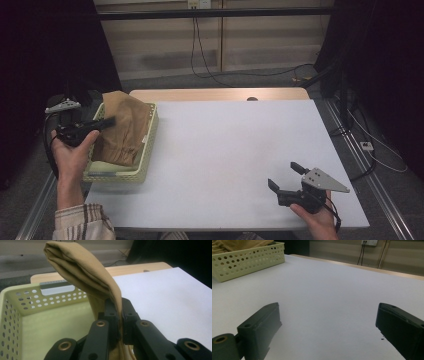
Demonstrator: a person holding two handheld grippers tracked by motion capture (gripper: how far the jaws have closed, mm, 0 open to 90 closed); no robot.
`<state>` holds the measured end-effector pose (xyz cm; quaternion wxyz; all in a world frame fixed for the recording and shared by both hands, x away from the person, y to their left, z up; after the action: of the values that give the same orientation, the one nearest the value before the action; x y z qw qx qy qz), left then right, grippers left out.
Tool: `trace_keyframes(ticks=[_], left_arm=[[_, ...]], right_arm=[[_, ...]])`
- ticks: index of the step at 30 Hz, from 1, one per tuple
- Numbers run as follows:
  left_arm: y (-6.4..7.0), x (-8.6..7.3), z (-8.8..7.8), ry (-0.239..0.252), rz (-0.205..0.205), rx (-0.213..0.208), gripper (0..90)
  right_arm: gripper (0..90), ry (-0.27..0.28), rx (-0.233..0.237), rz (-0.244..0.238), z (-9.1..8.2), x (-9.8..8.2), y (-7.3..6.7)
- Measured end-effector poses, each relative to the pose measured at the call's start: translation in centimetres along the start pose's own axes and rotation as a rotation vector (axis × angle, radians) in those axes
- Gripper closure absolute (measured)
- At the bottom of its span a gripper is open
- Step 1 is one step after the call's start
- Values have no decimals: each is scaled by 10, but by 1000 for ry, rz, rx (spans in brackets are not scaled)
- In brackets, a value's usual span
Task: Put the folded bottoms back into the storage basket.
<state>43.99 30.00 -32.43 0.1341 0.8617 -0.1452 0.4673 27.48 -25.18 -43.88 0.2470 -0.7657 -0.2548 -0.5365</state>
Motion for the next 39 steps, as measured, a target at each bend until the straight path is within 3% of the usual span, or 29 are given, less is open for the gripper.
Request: trace_keyframes(ticks=[26,28,31,39], left_arm=[[-1,-15,28,-102,1,-27,858],[-2,-17,31,-115,9,2,858],[-4,-19,34,-115,-21,-48,858],[-2,-21,41,-124,-8,-48,858]], right_arm=[[60,0,4,1,1,0,0],[60,0,4,1,1,0,0],[60,-2,5,-1,1,0,0],[60,-3,8,0,1,0,0]])
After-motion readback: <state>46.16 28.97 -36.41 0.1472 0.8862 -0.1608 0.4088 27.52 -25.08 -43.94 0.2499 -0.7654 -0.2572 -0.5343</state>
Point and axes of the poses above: each handheld gripper's, and its own axes: z roughly forward along the jaws, x roughly out of its top, y roughly to its right, the point moved 3 cm from there along z, roughly forward along the jaws, and after that the axes turned 13 degrees about x, right-handed, at the moved point
